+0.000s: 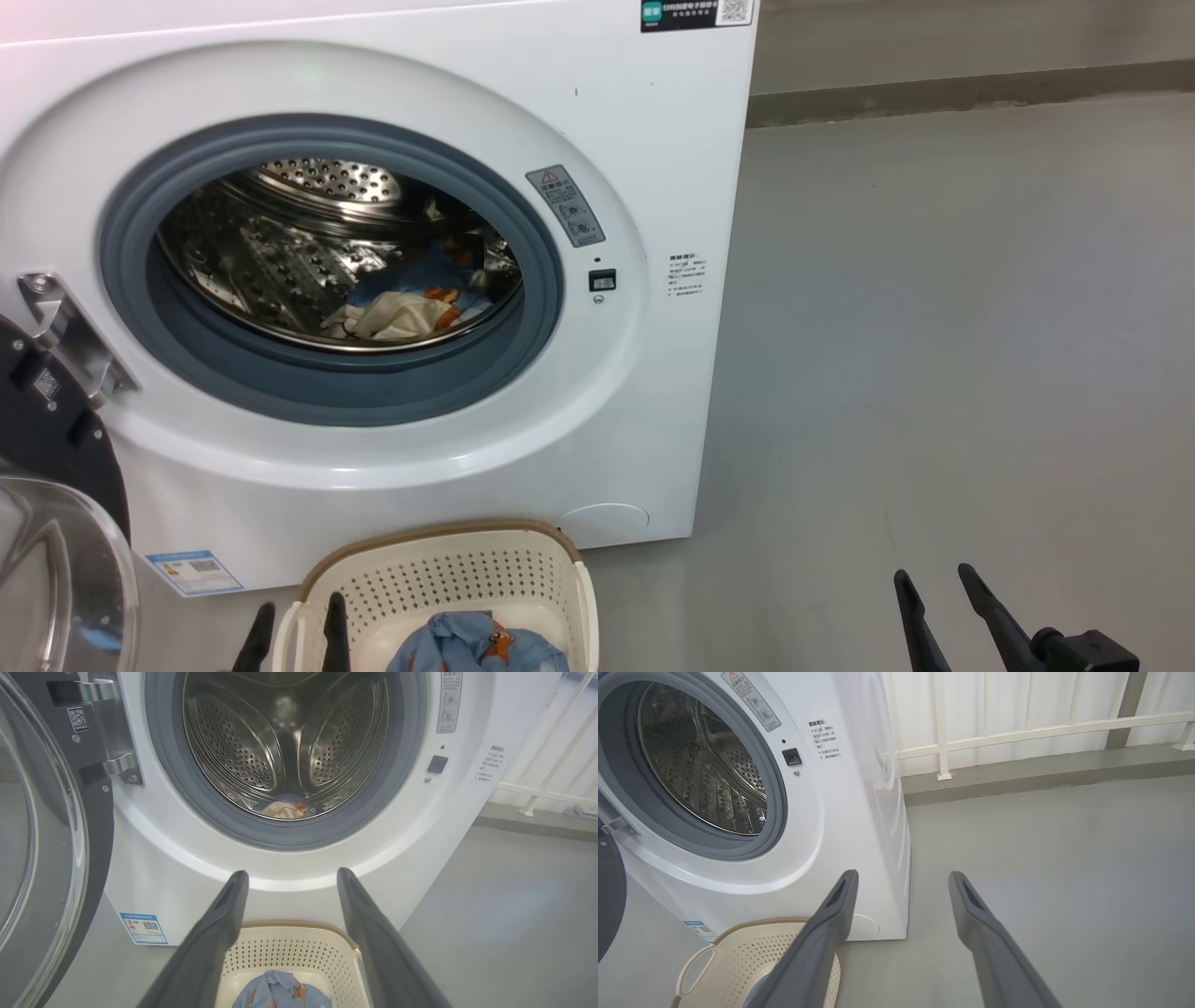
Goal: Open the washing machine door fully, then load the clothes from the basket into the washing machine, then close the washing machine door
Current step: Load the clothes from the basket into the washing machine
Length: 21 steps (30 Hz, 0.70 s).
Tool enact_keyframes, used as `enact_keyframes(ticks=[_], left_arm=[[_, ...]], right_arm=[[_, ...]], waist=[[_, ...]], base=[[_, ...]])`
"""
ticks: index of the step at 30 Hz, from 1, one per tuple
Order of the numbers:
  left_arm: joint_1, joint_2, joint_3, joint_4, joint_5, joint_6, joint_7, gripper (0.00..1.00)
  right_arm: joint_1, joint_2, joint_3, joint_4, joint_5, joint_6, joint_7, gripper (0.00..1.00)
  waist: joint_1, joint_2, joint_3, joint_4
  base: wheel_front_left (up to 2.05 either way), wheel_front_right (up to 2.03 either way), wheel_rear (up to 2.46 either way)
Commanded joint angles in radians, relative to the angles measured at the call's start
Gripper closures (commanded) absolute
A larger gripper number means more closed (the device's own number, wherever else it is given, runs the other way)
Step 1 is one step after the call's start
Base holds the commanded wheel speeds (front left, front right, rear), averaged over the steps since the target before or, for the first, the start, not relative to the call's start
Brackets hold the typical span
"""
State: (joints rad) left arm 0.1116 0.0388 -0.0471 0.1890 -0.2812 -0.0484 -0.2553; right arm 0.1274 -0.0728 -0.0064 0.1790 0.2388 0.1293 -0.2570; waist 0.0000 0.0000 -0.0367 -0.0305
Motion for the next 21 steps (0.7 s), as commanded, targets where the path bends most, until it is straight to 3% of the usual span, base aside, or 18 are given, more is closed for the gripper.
enact_keyframes(ticks=[1,21], left_arm=[[-0.013,0.011,0.034,-0.035,-0.007,0.005,-0.006,0.0],[0.119,0.011,0.039,-0.132,-0.055,0.047,-0.006,0.0]], right_arm=[[-0.004,-0.02,0.031,-0.024,-0.012,0.001,-0.005,0.0],[-0.003,-0.051,0.044,-0.022,-0.032,0.001,-0.005,0.0]], waist=[[0.0,0.0,-0.002,0.003],[0.0,0.0,-0.044,-0.004]], base=[[0.0,0.0,0.0],[0.0,0.0,0.0]])
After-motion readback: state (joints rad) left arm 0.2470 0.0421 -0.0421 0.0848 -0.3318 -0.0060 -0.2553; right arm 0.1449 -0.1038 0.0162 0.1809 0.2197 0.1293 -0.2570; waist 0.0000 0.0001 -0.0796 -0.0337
